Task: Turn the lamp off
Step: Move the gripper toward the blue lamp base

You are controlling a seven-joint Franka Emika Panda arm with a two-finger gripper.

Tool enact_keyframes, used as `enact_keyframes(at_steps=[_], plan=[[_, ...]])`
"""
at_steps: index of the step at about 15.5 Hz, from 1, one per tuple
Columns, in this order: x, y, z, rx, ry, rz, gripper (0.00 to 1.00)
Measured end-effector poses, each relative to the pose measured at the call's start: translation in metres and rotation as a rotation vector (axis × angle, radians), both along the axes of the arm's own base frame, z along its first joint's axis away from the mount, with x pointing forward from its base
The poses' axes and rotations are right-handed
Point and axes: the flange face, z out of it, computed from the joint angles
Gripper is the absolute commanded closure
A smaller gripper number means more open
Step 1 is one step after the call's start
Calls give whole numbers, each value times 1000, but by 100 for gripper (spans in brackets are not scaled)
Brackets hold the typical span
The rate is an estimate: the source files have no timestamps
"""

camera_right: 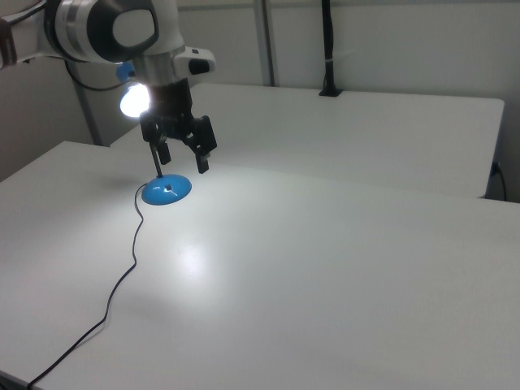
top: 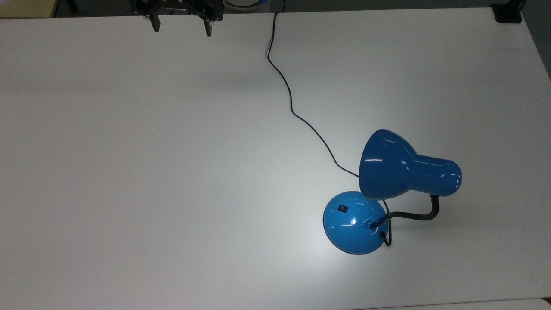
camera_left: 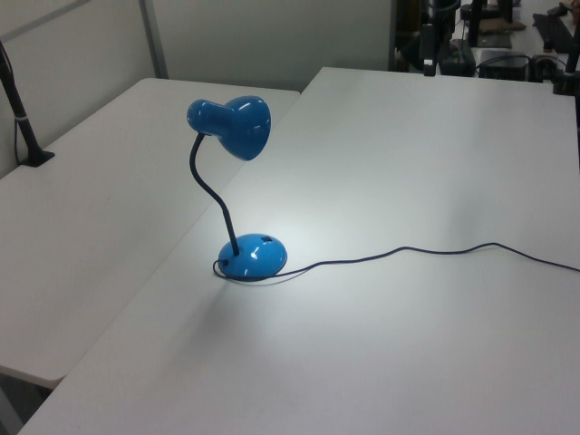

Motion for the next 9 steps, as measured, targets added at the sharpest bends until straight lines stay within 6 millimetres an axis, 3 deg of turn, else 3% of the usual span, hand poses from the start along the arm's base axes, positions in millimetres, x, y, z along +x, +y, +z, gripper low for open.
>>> enact_keyframes(at_steps=[9], plan=[[8, 2, -15, -3, 26, 0, 0]])
